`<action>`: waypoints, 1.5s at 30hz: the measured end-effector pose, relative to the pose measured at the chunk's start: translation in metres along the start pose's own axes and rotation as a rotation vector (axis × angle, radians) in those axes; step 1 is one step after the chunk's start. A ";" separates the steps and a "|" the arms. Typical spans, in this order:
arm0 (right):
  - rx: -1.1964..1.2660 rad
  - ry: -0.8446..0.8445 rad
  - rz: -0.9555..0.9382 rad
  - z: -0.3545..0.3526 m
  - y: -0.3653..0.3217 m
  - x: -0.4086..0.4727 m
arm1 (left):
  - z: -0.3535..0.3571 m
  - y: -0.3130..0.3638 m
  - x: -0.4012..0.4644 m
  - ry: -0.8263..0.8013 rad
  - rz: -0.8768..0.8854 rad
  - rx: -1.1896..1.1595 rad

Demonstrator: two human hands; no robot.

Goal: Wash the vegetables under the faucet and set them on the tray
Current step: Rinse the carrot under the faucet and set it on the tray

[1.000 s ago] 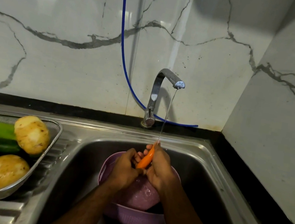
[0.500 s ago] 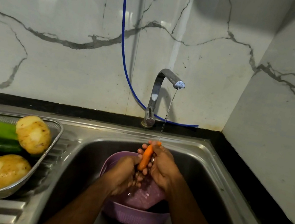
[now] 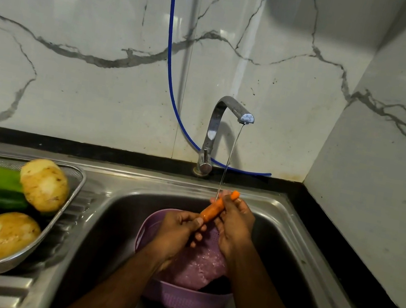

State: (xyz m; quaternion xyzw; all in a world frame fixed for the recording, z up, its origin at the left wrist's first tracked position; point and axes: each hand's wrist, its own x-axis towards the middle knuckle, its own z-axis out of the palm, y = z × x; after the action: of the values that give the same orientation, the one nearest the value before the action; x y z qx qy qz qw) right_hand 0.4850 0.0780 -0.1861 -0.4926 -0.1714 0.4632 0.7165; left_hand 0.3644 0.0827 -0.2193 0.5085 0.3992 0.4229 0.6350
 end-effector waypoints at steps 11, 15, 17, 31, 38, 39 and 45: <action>0.014 -0.259 0.142 -0.009 0.001 -0.001 | 0.002 0.004 0.000 0.017 -0.078 -0.078; -0.036 -0.163 0.093 -0.010 0.002 -0.001 | 0.002 0.005 0.000 0.103 0.048 -0.055; -0.090 -0.137 0.089 -0.010 0.005 0.001 | 0.003 0.006 -0.001 0.106 0.107 -0.039; -0.156 -0.338 0.157 -0.006 0.010 -0.010 | 0.004 0.010 0.002 0.220 0.120 0.000; -0.185 -0.250 0.133 -0.007 0.009 -0.007 | 0.002 0.008 0.003 0.195 0.114 0.018; -0.173 -0.235 0.137 -0.007 0.008 -0.006 | 0.003 0.008 0.003 0.181 0.116 0.013; -0.156 -0.268 0.220 -0.006 0.006 -0.008 | 0.003 0.005 0.002 0.141 0.085 0.077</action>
State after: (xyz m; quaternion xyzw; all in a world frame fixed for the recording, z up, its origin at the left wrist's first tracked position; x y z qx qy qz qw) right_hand 0.4821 0.0685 -0.1927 -0.4964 -0.2457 0.5855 0.5920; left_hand 0.3667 0.0844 -0.2141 0.5180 0.4370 0.4684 0.5669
